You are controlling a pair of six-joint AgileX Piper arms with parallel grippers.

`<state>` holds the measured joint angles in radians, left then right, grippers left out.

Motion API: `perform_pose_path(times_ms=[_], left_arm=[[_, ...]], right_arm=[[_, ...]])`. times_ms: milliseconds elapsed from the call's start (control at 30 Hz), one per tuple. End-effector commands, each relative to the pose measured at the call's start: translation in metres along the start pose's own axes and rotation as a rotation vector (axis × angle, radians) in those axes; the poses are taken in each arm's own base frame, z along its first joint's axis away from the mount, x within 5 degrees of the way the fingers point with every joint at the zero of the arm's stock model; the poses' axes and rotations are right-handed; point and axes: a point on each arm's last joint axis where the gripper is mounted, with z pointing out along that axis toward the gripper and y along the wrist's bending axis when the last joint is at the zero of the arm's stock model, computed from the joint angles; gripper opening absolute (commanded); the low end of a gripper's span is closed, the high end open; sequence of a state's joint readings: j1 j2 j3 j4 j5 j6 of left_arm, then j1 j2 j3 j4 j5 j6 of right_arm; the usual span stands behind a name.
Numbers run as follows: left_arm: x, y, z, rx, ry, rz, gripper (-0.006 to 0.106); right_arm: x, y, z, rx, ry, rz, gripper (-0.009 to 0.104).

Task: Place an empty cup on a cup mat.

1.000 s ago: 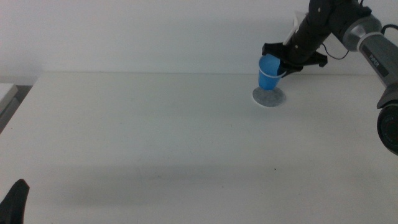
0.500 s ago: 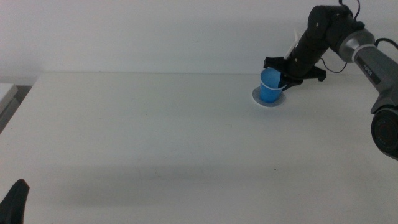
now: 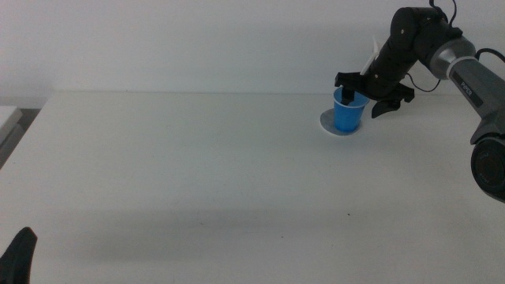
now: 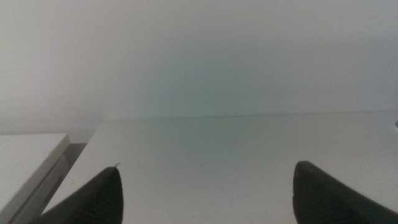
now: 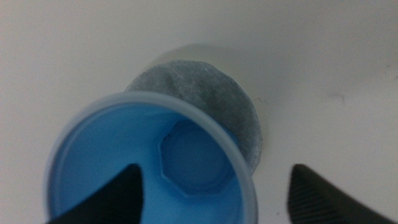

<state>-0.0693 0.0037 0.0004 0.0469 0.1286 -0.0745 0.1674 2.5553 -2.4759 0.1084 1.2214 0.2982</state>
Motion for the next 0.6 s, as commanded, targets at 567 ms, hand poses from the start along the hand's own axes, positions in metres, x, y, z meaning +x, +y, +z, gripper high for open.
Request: perform_pose_path(times_ms=[567], left_arm=[[-0.002,0.000,0.000,0.002,-0.017,-0.005,0.094]], right_arm=[[-0.003,-0.051,-0.300,-0.051,-0.560,-0.091,0.079]])
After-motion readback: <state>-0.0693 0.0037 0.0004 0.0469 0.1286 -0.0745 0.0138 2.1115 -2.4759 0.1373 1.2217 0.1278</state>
